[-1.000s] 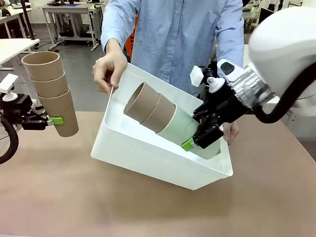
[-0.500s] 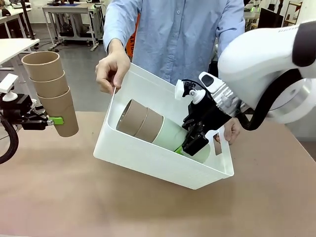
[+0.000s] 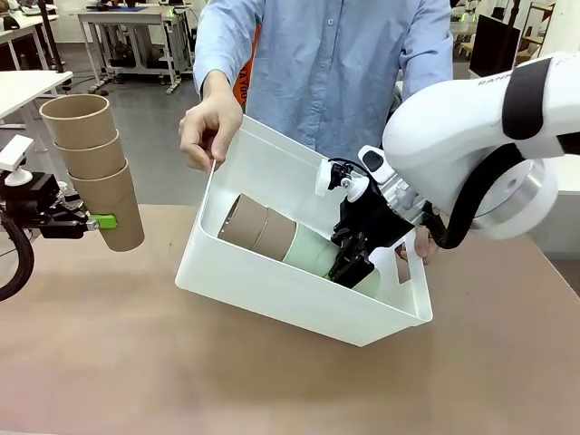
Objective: Stack the cups and store them in the basket.
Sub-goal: Place the stack of Reusable plastic cups into the Pantry Basket.
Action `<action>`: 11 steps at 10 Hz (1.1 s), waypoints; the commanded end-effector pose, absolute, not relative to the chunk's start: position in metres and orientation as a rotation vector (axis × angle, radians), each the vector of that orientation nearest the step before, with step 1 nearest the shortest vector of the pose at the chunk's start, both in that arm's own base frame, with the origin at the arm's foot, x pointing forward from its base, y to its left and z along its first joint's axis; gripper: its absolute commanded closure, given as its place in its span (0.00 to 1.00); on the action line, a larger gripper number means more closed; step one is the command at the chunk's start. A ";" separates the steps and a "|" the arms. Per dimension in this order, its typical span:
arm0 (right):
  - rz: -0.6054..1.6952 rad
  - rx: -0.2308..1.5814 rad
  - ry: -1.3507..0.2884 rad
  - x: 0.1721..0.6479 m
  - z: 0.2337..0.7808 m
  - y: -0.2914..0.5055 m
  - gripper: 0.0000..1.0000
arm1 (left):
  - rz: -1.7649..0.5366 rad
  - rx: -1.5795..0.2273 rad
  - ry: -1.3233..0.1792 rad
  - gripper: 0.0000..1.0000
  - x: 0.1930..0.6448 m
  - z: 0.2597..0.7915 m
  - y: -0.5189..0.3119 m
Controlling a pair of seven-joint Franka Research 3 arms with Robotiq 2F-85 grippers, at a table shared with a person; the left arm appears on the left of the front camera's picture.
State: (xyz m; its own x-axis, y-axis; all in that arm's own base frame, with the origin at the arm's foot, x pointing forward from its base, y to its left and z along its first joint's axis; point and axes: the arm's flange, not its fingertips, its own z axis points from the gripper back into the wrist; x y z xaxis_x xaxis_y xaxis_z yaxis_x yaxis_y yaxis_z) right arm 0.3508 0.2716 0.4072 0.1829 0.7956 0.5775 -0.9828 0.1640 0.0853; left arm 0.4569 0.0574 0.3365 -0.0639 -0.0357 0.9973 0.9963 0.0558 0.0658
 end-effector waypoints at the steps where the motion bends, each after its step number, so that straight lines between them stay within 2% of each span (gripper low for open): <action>1: 1.347 0.504 -0.499 0.357 0.404 0.275 0.13 | -1.239 -1.112 -1.269 0.15 0.456 0.341 0.057; 5: 1.362 0.509 -0.540 0.369 0.390 0.279 0.13 | -1.239 -1.112 -1.269 0.15 0.456 0.341 0.057; 6: 1.360 0.511 -0.552 0.371 0.389 0.279 0.00 | -1.239 -1.112 -1.269 0.15 0.456 0.341 0.057; 11: 1.334 0.523 -0.523 0.369 0.415 0.249 0.00 | -1.239 -1.112 -1.269 0.15 0.456 0.341 0.057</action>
